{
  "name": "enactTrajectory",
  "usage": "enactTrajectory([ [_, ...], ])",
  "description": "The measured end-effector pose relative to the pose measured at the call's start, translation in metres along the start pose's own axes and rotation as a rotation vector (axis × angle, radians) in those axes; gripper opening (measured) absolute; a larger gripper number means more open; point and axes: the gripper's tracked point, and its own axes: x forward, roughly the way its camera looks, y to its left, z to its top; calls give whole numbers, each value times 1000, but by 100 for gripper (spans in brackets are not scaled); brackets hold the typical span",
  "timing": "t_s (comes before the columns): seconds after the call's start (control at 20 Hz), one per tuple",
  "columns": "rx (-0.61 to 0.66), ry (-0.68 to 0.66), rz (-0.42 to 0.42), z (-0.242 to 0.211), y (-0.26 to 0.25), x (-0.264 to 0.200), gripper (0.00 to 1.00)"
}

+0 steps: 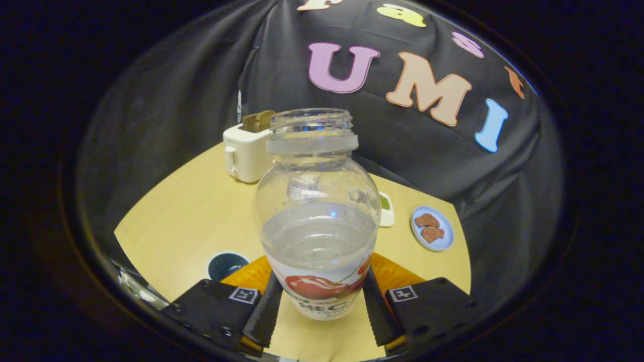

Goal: Take the bottle from table, then pour the juice into the cup, finally place the bottle on the coaster

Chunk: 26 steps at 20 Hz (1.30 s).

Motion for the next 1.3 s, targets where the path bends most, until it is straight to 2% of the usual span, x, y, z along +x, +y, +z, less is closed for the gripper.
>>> enactTrajectory([
  [0.45,260,-124,75,32,-14,53,79],
  [0.7,380,-164,103,20,-22,98,79],
  [1.0,369,-158,56,-14,-26,149,79],
  [1.3,332,-152,31,-40,-21,175,79],
])
